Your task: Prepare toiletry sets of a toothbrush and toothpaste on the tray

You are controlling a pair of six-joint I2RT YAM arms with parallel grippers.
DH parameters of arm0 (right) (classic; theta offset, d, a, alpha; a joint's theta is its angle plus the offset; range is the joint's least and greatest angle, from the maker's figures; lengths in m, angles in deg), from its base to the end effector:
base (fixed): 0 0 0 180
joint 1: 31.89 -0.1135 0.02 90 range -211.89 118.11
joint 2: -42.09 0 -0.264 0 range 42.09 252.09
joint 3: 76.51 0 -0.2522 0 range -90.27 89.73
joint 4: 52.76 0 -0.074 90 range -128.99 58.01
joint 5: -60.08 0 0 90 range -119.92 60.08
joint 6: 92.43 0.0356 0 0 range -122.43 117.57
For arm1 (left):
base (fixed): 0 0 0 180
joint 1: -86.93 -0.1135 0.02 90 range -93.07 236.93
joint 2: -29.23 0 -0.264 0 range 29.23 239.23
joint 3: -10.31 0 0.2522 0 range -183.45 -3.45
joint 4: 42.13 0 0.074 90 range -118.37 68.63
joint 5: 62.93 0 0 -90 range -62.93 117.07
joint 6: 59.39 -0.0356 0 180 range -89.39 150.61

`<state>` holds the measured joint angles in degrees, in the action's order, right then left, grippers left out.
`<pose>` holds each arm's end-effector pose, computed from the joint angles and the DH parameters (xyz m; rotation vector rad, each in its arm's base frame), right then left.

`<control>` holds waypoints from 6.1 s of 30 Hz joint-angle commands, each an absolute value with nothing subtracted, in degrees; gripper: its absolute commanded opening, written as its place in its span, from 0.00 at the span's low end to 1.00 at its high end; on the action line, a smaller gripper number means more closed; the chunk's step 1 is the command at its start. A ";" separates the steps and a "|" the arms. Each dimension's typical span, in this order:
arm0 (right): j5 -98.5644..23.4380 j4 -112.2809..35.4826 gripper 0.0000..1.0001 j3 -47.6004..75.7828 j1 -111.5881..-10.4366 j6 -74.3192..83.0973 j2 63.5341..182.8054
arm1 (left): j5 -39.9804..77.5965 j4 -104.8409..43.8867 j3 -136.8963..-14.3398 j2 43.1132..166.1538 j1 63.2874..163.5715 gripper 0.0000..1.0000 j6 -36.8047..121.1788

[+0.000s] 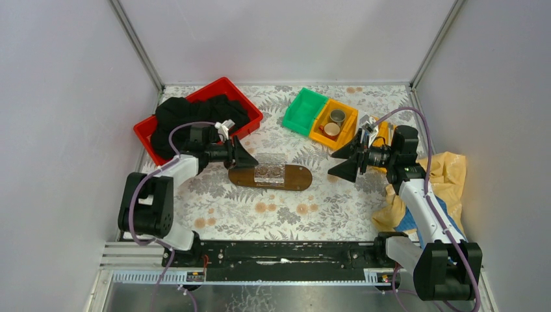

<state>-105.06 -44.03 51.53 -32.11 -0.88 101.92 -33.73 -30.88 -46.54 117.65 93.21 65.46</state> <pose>0.2167 0.0352 0.2835 -0.8763 1.5703 1.2179 0.2894 -0.0631 0.1833 0.0035 2.3309 -1.5867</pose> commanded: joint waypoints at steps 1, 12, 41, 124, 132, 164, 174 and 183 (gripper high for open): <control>-106.48 -44.00 0.99 48.90 -31.89 -2.46 100.63 | -30.74 -30.01 -44.41 112.12 91.36 0.53 65.29; -104.16 -36.64 1.00 46.94 -30.92 -9.83 99.64 | -16.27 -21.51 -41.66 93.28 88.92 0.57 58.96; -63.14 -18.59 1.00 25.15 -26.00 -16.62 113.11 | 10.41 -21.25 -35.58 63.28 92.00 1.00 52.42; -66.05 -19.89 0.52 3.07 -18.10 -9.12 154.89 | 13.72 -14.66 -36.14 65.44 100.09 1.00 49.68; -65.78 -18.83 0.54 0.56 -18.50 -9.42 157.85 | 13.49 -14.67 -36.23 65.55 100.16 1.00 49.64; -49.38 -3.28 0.53 -16.71 -39.55 -27.87 162.22 | 14.29 -13.78 -36.67 66.65 100.09 1.00 49.42; -40.95 0.10 0.43 -20.77 -42.55 -28.04 166.96 | 14.08 -13.70 -36.84 66.78 100.11 1.00 49.42; -40.16 0.54 0.38 -19.33 -43.18 -28.36 166.29 | 14.06 -13.70 -36.77 66.69 100.12 1.00 49.42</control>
<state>-41.47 -0.65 -18.11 -42.39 -27.55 167.30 13.20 -14.16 -35.26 66.92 100.01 50.40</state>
